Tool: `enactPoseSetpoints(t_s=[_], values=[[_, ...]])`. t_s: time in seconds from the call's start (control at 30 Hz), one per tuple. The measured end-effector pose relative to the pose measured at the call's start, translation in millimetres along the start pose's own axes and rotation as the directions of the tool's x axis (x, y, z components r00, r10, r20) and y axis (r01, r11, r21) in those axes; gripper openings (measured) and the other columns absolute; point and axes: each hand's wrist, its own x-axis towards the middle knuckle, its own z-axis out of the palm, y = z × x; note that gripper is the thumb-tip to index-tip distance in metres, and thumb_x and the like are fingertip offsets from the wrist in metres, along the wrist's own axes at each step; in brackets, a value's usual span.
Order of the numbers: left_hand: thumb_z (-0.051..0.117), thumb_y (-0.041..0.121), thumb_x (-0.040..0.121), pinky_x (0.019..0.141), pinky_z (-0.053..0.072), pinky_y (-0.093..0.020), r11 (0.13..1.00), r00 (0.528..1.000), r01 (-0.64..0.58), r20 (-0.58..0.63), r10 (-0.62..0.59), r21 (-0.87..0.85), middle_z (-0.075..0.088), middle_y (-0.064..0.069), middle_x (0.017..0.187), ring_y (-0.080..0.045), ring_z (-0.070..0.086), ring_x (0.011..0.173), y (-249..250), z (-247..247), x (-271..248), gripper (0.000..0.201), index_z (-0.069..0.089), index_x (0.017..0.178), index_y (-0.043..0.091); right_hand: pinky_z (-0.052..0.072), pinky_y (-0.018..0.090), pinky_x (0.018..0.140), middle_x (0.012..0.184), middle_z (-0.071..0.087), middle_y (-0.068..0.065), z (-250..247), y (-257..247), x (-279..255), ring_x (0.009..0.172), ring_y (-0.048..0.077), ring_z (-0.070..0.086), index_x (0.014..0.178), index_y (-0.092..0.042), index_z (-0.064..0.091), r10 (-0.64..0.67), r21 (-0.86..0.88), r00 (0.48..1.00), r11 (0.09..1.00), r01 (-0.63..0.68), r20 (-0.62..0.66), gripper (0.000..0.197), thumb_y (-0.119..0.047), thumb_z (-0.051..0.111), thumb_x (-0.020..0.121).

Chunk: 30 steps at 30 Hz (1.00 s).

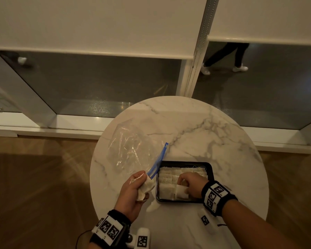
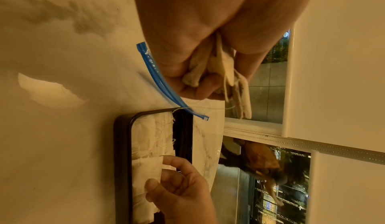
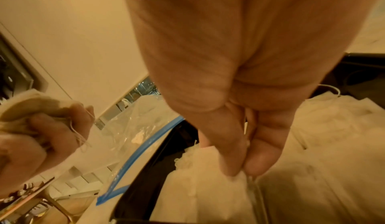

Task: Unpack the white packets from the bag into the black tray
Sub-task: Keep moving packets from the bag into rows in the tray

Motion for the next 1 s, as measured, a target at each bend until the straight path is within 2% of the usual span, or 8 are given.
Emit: enactPoseSetpoints(t_s=[0.07, 0.17, 0.27, 0.4, 0.5, 0.57, 0.87, 1.0], values=[[0.060, 0.012, 0.096, 0.042, 0.035, -0.023, 1.000, 1.000, -0.003, -0.007, 0.003, -0.005, 0.061, -0.004, 0.073, -0.012, 0.052, 0.053, 0.6, -1.5, 0.1, 0.008, 0.063, 0.103, 0.012, 0.048, 0.020, 0.069, 0.100, 0.058, -0.004, 2.2, -0.7, 5.8, 0.097, 0.016, 0.062, 0.109, -0.020, 0.063, 0.010, 0.012, 1.000, 1.000, -0.010, 0.007, 0.033, 0.000, 0.065, 0.083], [0.061, 0.012, 0.095, 0.042, 0.035, -0.023, 1.000, 1.000, -0.004, -0.030, 0.003, -0.016, 0.061, -0.004, 0.072, -0.012, 0.053, 0.052, -0.3, -4.8, 1.8, 0.011, 0.063, 0.107, 0.012, 0.053, 0.027, 0.078, 0.087, 0.051, -0.009, 7.4, -1.4, 11.2, 0.090, 0.017, 0.061, 0.107, -0.017, 0.064, 0.030, 0.043, 1.000, 0.999, -0.030, -0.004, 0.032, 0.002, 0.066, 0.081], [0.062, 0.012, 0.095, 0.042, 0.036, -0.024, 1.000, 0.999, -0.008, -0.043, 0.007, -0.017, 0.062, -0.004, 0.074, -0.012, 0.053, 0.054, -0.2, -8.2, 2.5, 0.016, 0.062, 0.111, 0.011, 0.052, 0.025, 0.077, 0.088, 0.056, -0.008, 12.6, 0.8, 15.6, 0.084, 0.012, 0.056, 0.102, -0.018, 0.066, 0.031, 0.031, 0.999, 0.999, -0.030, -0.037, 0.030, -0.004, 0.074, 0.078], [0.061, 0.012, 0.096, 0.042, 0.037, -0.024, 1.000, 0.999, -0.012, -0.035, 0.011, -0.027, 0.062, -0.004, 0.076, -0.012, 0.054, 0.054, 0.8, -9.1, 2.2, 0.016, 0.061, 0.112, 0.010, 0.056, 0.028, 0.073, 0.089, 0.060, -0.005, 20.7, 4.4, 19.0, 0.081, 0.013, 0.059, 0.081, -0.029, 0.061, 0.032, 0.038, 0.996, 0.999, -0.028, -0.087, 0.027, -0.006, 0.075, 0.075], [0.060, 0.011, 0.096, 0.041, 0.037, -0.024, 1.000, 1.000, -0.014, -0.028, 0.013, -0.020, 0.061, -0.005, 0.076, -0.012, 0.054, 0.053, 1.1, -6.6, 2.5, 0.014, 0.061, 0.110, 0.009, 0.052, 0.021, 0.067, 0.085, 0.061, -0.009, 24.6, 6.3, 20.7, 0.078, 0.010, 0.060, 0.077, -0.031, 0.059, 0.032, 0.040, 0.994, 0.999, -0.028, -0.107, 0.025, -0.012, 0.076, 0.074], [0.061, 0.012, 0.096, 0.043, 0.037, -0.024, 1.000, 1.000, -0.014, -0.021, 0.014, -0.005, 0.062, -0.004, 0.075, -0.013, 0.054, 0.055, 1.7, -4.6, 2.0, 0.011, 0.062, 0.107, 0.010, 0.050, 0.021, 0.070, 0.083, 0.062, -0.011, 24.4, 7.7, 20.9, 0.079, 0.009, 0.061, 0.075, -0.032, 0.059, 0.032, 0.040, 0.992, 0.999, -0.027, -0.122, 0.023, -0.017, 0.077, 0.074], [0.061, 0.014, 0.096, 0.047, 0.036, -0.024, 0.998, 1.000, -0.017, -0.003, 0.017, 0.054, 0.061, -0.004, 0.076, -0.014, 0.053, 0.060, -1.9, -0.1, -0.5, 0.006, 0.064, 0.101, 0.014, 0.051, 0.025, 0.084, 0.105, 0.058, -0.007, 26.2, 5.6, 19.7, 0.096, 0.012, 0.058, 0.103, -0.032, 0.068, -0.015, 0.007, 0.979, 1.000, 0.017, -0.206, 0.031, -0.026, 0.072, 0.073], [0.062, 0.014, 0.095, 0.049, 0.036, -0.025, 0.997, 1.000, -0.020, -0.010, 0.021, 0.068, 0.063, -0.005, 0.077, -0.013, 0.055, 0.059, -2.5, -0.3, -0.8, 0.010, 0.064, 0.104, 0.013, 0.045, 0.029, 0.102, 0.125, 0.055, -0.003, 32.7, -4.1, 21.5, 0.116, 0.017, 0.054, 0.121, -0.031, 0.065, -0.040, -0.024, 0.988, 0.999, 0.037, -0.147, 0.043, -0.035, 0.067, 0.078]])
